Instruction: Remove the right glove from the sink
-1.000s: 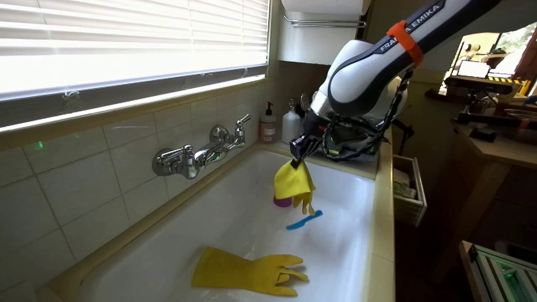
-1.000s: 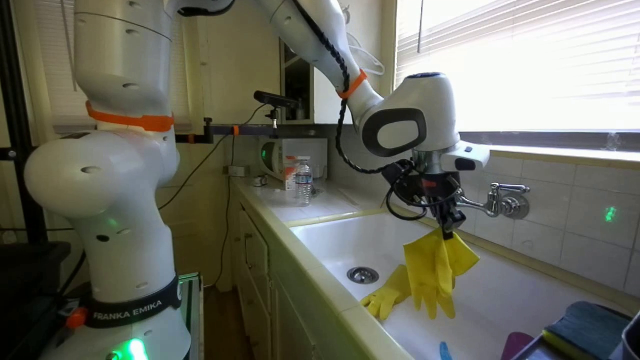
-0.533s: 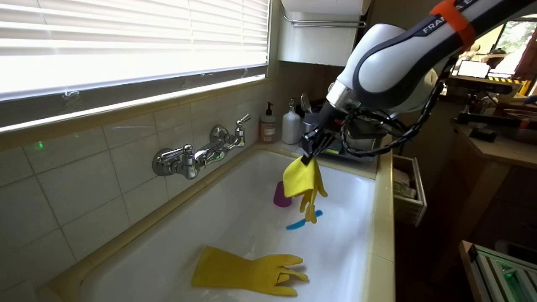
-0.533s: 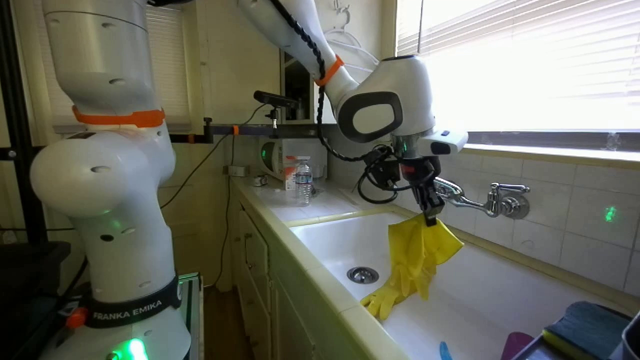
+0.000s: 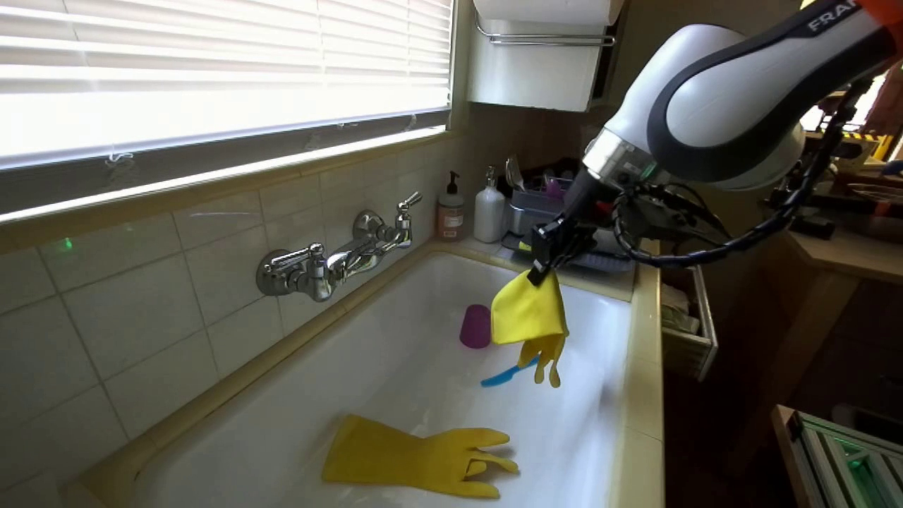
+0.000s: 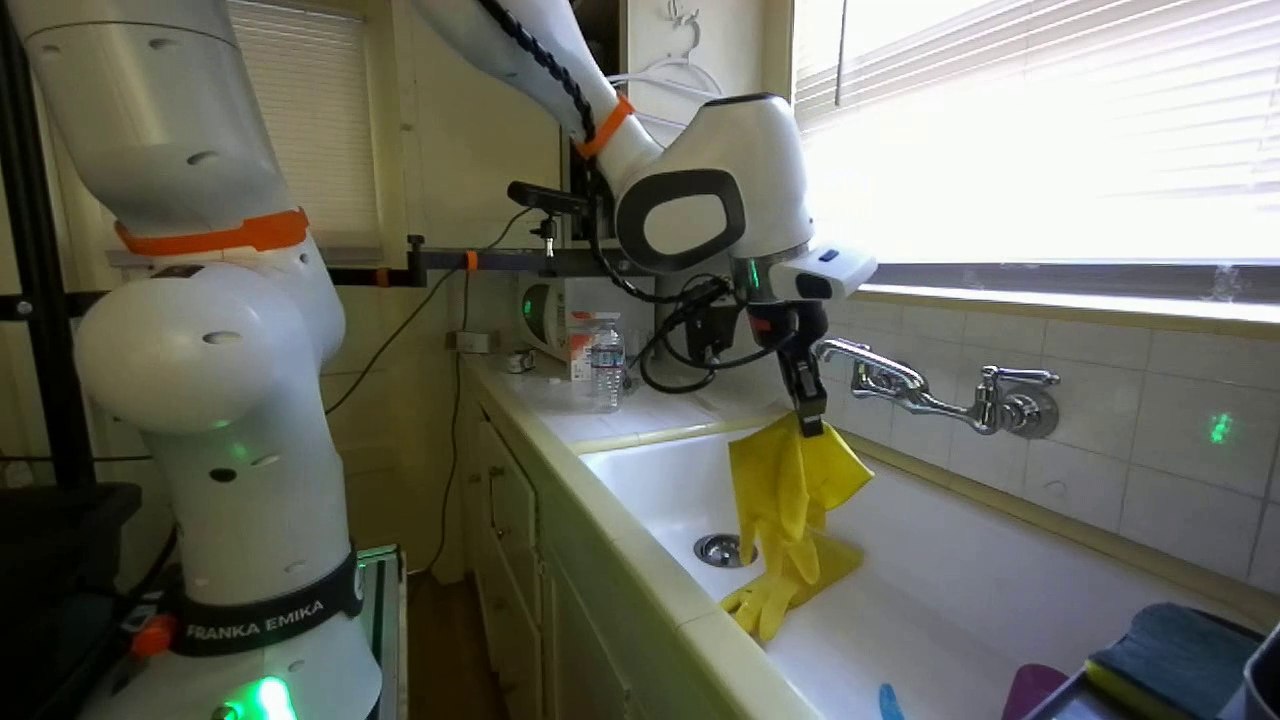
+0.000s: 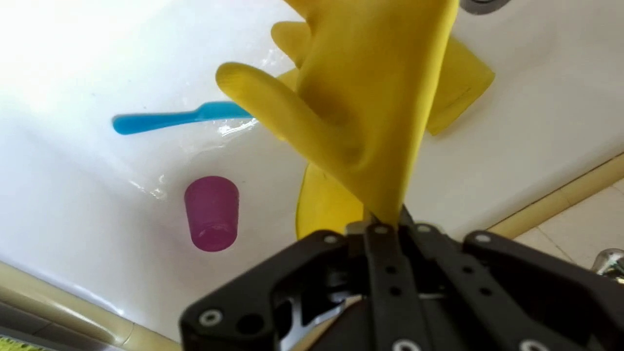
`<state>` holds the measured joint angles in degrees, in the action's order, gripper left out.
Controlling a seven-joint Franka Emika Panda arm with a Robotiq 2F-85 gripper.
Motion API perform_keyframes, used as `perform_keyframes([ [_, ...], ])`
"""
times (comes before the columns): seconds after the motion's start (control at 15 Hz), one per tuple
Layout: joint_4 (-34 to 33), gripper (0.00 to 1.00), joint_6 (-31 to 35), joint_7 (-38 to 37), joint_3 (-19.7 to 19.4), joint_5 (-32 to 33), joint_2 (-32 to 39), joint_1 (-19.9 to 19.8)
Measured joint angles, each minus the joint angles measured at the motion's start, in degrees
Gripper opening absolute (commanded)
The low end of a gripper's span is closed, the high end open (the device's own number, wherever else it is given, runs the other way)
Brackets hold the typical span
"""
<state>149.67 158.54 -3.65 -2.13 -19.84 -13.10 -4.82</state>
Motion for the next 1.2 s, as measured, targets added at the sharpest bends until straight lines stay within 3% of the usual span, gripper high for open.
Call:
perform_keyframes([
  [0.27, 4.14, 0.0, -0.02, -1.15, -0.78, -3.01, -5.45, 2.57],
  [0.53, 7.85, 0.0, -0.02, -5.52, -0.88, -3.14, -10.17, 2.68],
  [1.2, 7.39, 0.0, -7.17, -13.88, -1.52, -1.38, -15.36, -4.34],
])
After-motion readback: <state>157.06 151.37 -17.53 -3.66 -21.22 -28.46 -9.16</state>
